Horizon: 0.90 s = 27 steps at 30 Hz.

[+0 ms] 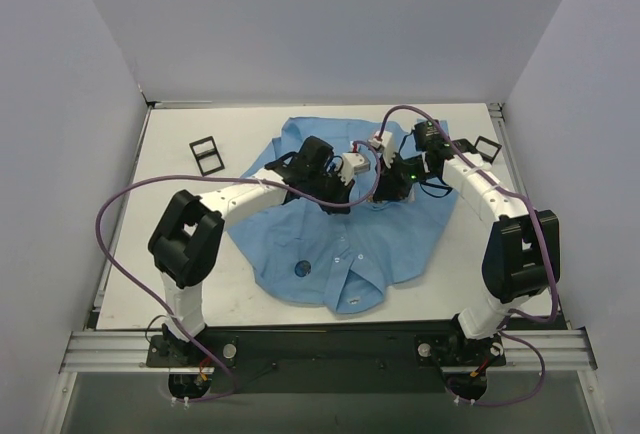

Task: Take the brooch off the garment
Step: Remove the brooch from the clothes.

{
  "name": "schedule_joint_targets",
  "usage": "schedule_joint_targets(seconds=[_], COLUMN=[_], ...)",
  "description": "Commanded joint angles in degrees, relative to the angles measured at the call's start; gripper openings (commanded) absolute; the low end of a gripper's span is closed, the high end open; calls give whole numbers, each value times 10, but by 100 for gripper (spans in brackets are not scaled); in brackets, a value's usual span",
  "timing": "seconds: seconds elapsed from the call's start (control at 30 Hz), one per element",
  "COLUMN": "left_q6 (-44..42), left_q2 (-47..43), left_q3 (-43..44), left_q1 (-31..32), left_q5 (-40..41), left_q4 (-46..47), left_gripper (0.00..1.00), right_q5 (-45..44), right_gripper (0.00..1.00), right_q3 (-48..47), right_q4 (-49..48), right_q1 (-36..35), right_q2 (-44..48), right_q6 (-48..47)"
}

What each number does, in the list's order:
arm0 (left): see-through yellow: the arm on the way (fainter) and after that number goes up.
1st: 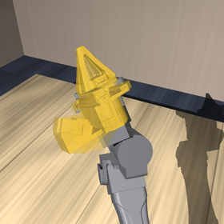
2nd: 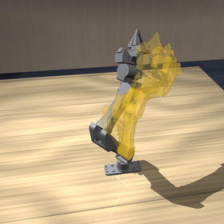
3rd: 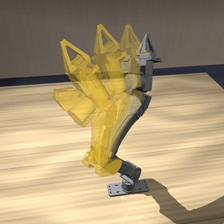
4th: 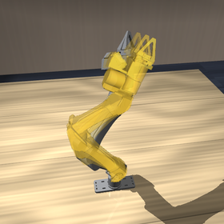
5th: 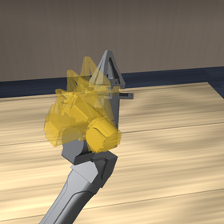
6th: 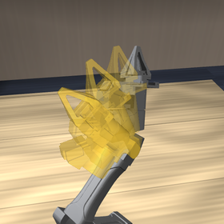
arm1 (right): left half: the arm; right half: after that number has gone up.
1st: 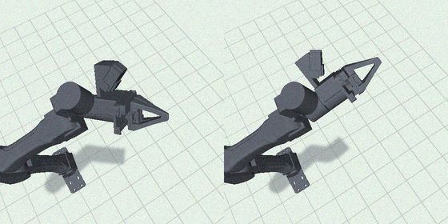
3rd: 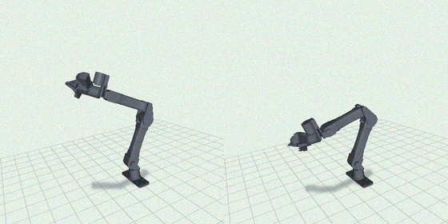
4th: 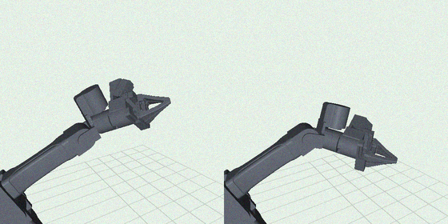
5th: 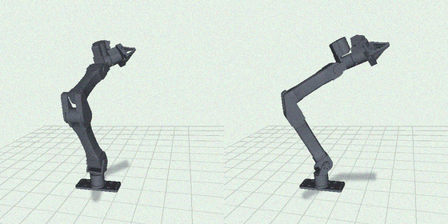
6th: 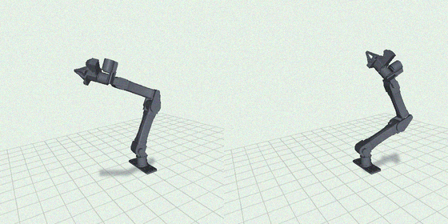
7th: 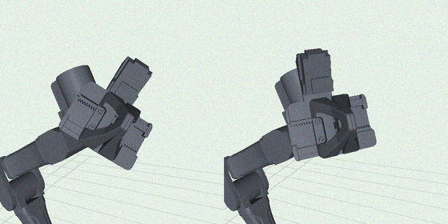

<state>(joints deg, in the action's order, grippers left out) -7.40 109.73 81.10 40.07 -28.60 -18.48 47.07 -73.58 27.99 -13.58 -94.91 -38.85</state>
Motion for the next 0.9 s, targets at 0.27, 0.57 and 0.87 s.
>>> schedule_joint_targets(seconds=[0.27,0.57,0.87], left_q6=[-39,-63,-57], left_q2=[-36,-73,-87], left_q3=[37,18,30], left_q1=[-11,-11,9], left_q5=[41,-28,-94], left_q4=[-32,-21,-7], left_gripper=[33,50,53], right_q5=[-16,37,72], right_gripper=[0,0,0], right_q3=[-12,-17,-15], right_q4=[50,71,120], right_q1=[-6,8,8], right_q2=[18,23,32], right_q6=[27,64,42])
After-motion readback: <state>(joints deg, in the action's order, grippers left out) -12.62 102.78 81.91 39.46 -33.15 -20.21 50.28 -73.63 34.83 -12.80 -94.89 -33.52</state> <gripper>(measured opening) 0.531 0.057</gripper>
